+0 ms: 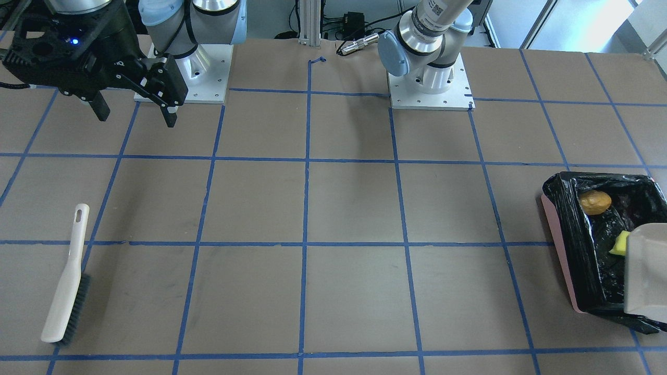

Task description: Sweep and dump trash into bin

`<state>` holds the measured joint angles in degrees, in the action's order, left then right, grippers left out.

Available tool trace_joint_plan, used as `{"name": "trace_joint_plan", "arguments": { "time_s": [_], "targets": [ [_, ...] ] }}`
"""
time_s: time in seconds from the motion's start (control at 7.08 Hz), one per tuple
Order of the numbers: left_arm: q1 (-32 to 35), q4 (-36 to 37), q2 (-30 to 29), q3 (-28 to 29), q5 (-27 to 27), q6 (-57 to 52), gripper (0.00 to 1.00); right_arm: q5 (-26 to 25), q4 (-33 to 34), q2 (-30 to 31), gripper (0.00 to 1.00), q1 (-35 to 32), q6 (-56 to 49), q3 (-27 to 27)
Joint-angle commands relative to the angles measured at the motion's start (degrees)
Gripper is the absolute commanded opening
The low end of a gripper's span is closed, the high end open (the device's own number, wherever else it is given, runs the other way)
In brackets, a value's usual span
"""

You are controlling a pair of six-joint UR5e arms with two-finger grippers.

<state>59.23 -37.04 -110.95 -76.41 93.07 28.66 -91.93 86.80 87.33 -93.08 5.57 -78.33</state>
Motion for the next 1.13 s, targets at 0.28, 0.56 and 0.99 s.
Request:
{"name": "trace_joint_plan", "arguments": {
  "time_s": [0.28, 0.56, 0.99],
  "targets": [
    [14.5, -10.9, -0.7, -3.8, 12.2, 17.7, 0.00, 0.4, 3.6, 0.9, 1.00, -0.5, -3.2, -2.8],
    [16.2, -22.4, -2.7, -3.7, 5.9, 31.4, 0.00, 0.4, 3.6, 0.9, 1.00, -0.5, -3.5, -2.9],
    [18.5, -23.1, -8.2, -2.9, 5.9, 38.0, 0.00, 0.3, 3.6, 0.8, 1.00, -0.4, -3.9, -3.1]
  ]
}}
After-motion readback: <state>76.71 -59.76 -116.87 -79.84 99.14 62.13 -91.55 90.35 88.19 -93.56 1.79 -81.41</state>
